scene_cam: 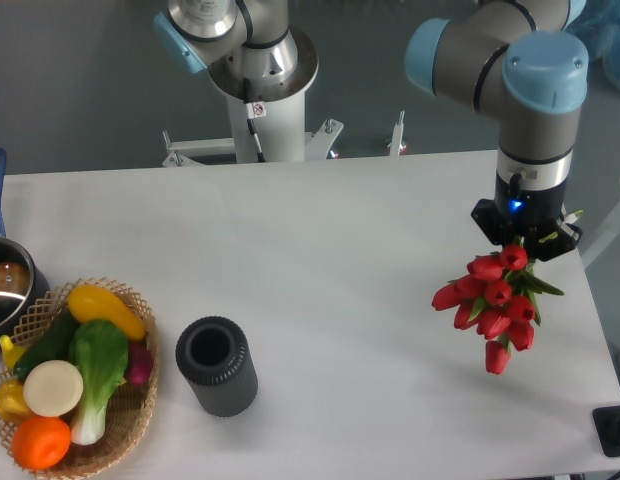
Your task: Place the flowers on the table
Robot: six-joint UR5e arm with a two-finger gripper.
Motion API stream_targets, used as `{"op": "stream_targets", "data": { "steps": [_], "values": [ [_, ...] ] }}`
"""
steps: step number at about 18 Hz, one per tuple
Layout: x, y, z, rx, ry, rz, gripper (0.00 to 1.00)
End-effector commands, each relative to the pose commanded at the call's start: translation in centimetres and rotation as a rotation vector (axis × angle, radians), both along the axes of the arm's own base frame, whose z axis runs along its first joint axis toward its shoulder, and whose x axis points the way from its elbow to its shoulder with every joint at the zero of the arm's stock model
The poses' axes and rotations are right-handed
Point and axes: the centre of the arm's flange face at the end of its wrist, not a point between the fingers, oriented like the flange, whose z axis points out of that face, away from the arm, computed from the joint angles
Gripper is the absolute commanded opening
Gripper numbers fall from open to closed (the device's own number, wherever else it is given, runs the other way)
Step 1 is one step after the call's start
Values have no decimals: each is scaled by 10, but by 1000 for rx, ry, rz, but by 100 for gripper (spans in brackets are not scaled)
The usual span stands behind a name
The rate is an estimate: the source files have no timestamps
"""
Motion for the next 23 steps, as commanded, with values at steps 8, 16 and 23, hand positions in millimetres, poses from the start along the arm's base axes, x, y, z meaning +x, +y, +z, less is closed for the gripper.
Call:
{"op": "stream_targets", "data": {
  "steps": [8,16,23],
  "values": [
    [8,11,-31,-55,-32,-8,3],
    [12,29,-80,-51,-87,64,4],
    [22,45,-113,-68,-136,98,10]
  ]
}}
